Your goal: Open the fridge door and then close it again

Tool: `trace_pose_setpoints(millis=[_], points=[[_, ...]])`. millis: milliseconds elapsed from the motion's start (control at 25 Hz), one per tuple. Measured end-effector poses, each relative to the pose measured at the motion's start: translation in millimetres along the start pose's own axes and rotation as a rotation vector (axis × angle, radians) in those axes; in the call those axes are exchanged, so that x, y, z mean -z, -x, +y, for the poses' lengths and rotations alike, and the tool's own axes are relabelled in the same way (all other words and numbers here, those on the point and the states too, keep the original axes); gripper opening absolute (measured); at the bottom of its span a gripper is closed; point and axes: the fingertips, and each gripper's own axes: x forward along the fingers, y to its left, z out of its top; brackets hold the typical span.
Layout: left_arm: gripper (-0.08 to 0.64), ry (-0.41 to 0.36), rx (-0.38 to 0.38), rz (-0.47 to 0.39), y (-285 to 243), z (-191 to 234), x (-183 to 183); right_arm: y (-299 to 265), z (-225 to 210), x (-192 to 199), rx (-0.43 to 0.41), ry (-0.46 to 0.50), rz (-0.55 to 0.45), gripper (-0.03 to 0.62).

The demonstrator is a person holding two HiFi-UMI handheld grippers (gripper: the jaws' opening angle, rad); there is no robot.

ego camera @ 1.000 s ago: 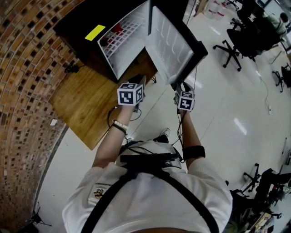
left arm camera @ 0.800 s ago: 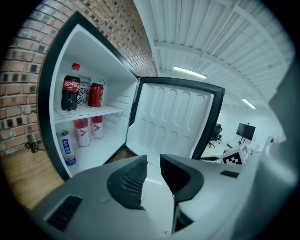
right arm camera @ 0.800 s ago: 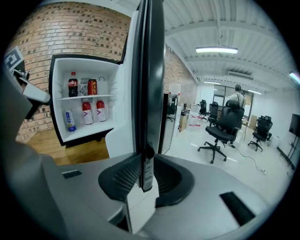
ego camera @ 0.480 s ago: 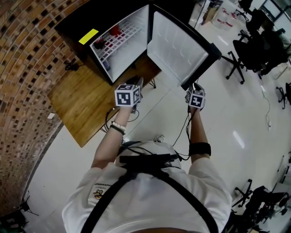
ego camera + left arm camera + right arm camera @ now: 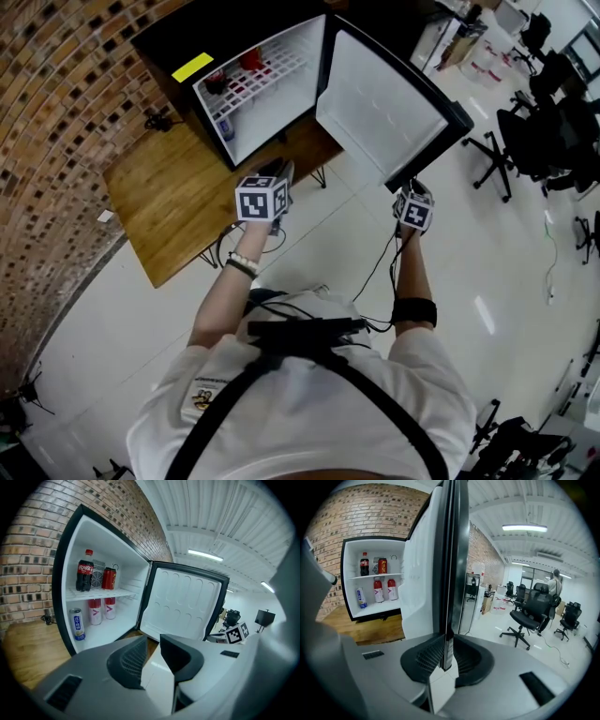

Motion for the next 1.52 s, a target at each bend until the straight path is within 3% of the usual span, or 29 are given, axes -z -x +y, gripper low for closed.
trace_pose_setpoints(millis=[200, 320, 520, 800, 1240, 1520], points=[[0.089, -0.003, -0.014, -0.005, 4, 1, -2, 0, -3, 4, -0.003, -0.035, 0.012, 0.049], [0.089, -0.016, -0.013, -0.009, 10, 7, -7, 6, -3, 9, 0.022, -0.076, 0.016, 0.085], [0.087, -0.015, -0.009, -0.014, 25, 28, -9, 26, 23, 10, 0.011, -0.114, -0.012, 0.078], [0.028, -0.008, -0.022, -0.028, 54, 63, -7, 53, 101, 18, -0.066, -0.111, -0.015, 0.002], [0.0, -0.025, -0.036, -0.053, 105, 108, -7, 84, 243, 10, -0.205, -0.113, -0.01, 0.0], [0.0, -0.035, -0.004, -0.054, 143, 126, 27, 140, 356, -35, -0.402, -0.147, -0.081, 0.001]])
